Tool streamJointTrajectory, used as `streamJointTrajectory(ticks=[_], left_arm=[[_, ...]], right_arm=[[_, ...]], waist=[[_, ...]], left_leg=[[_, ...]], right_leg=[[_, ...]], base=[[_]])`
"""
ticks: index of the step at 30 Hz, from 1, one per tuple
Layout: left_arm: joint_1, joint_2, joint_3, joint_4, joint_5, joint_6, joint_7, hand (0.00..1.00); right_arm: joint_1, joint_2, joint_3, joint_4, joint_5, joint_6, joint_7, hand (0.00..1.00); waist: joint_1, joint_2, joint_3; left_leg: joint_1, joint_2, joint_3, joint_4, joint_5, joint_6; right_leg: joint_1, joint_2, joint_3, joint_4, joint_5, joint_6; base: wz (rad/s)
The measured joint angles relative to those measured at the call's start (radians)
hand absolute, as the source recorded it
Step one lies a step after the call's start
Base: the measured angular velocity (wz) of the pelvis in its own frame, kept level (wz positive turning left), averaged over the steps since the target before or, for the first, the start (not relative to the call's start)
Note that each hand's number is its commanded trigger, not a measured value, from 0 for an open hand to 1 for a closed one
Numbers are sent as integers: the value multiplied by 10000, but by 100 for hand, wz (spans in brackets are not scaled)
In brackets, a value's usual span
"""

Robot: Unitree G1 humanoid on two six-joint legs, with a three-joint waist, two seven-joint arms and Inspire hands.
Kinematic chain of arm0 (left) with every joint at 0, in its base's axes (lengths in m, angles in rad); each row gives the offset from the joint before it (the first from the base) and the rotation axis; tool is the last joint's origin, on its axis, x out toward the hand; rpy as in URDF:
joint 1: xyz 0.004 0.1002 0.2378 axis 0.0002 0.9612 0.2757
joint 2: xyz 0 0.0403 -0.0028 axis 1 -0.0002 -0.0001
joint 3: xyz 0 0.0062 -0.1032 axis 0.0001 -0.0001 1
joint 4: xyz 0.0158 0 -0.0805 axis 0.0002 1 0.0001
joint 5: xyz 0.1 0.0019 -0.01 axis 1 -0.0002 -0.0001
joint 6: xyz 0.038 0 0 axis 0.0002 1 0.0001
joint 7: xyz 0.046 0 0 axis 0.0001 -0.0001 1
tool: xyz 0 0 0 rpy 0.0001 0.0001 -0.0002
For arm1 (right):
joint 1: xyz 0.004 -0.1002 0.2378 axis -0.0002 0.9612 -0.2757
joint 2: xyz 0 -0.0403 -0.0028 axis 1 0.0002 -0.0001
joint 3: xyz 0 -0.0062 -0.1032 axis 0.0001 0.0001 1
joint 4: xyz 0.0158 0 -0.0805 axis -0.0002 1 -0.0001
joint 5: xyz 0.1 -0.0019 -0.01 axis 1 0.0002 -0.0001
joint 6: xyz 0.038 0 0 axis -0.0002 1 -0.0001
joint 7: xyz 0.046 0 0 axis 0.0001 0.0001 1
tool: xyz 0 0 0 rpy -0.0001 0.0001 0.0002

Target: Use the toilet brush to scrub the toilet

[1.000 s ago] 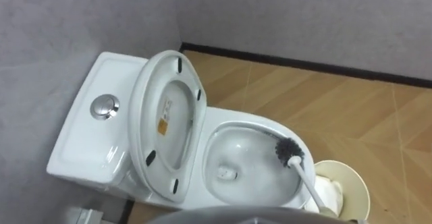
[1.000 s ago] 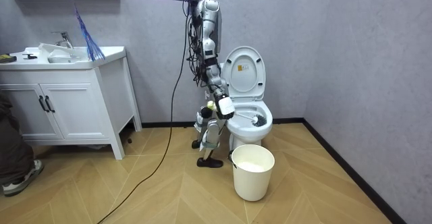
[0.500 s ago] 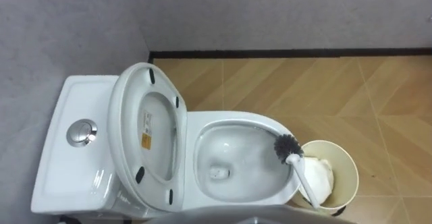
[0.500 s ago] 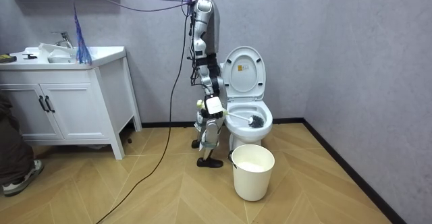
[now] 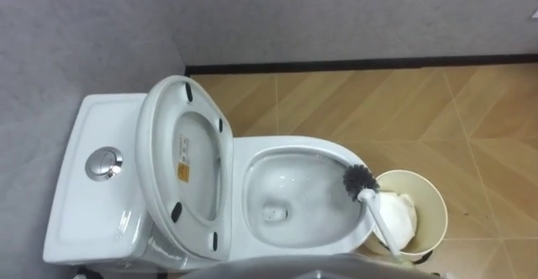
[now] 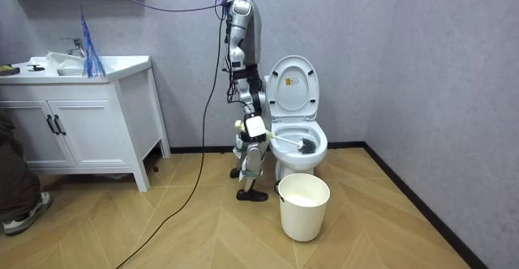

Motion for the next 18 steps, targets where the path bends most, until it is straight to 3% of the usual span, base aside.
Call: streamJointTrajectory(ticks=[10, 14, 18], left_arm=[[2, 4, 7, -3, 1, -52, 61, 0], [8, 3, 4, -3, -1, -61, 249, 0], [9, 1, 0, -10, -113, -64, 393, 0]], right_arm=[[-121, 0, 13, -64, -68, -61, -266, 100], [-177, -33, -471, -951, 364, -164, -1210, 100], [-171, -141, -1069, -1791, 1113, -383, -2217, 100]], waist=[[86, -56, 28], [25, -127, 76], [-2, -179, 71]], left_leg=[[-28, -7, -3, -77, -1, 0], [-79, -5, 2, -78, -1, 0], [-72, 21, 2, -85, 0, -2]], right_leg=[[-54, -2, -10, -35, -3, 5], [-100, 6, 3, -66, -4, 7], [-92, 42, -20, -172, 5, 4]], base=[[0], [0], [0]])
